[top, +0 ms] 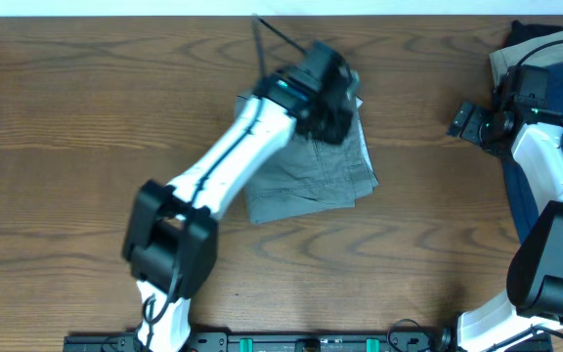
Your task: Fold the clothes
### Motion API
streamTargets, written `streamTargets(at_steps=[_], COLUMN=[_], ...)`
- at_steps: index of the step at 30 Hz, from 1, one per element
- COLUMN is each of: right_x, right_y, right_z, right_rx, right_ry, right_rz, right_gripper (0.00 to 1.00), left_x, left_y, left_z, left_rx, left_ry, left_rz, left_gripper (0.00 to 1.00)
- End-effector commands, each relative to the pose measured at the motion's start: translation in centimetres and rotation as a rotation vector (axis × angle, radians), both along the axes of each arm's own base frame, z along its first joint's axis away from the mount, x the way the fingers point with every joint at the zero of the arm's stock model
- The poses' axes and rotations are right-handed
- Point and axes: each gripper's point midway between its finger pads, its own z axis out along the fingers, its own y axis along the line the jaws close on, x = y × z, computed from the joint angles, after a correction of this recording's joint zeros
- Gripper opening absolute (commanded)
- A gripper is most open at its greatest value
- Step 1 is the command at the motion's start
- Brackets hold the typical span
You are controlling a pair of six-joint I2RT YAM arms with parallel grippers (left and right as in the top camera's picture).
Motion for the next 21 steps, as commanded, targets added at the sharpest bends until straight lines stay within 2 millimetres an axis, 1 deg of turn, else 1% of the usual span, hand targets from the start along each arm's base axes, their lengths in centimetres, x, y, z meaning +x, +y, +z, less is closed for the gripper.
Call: streamTargets(at_steps=[1, 5, 8, 16, 18, 19, 21], right_x=[0.2, 0.1, 0.1, 0.1, 0.1, 0.1, 0.1], right_y=[-0.4, -0.4, -0.4, -0.4, -0.4, -0.4, -0.4], right_z=[0.0, 0.0, 0.0, 0.0, 0.0, 0.0, 0.0], right_rx=[-0.013, -0.013, -0.013, -0.013, -0.013, -0.013, -0.012], right_ry=[0.002, 0.003, 0.003, 0.003, 0.003, 0.003, 0.003], right_rz=[0.000, 0.000, 0.000, 0.000, 0.000, 0.000, 0.000], right_gripper=[0.99, 0.99, 0.99, 0.99, 0.99, 0.99, 0.99], left_x=[2.2, 4.1, 5.1, 5.3, 5.8, 6.3, 6.9], left_y=[1.1, 0.1, -0.6, -0.7, -1.0, -1.1, -0.9], left_z=[-0.5, -2.1, -4.3, -10.8, -12.0, -12.7, -13.9], left_rx=[0.025, 0.000, -0.003, 0.047, 0.043, 0.043, 0.060], left_ry=[-0.057, -0.099, -0.103, -0.020, -0.028, -0.039, -0.058], left_rz=[0.038, 0.043, 0.041, 0.042, 0.042, 0.047, 0.061], left_gripper=[0.12, 0.11, 0.12, 0.12, 0.13, 0.17, 0.17])
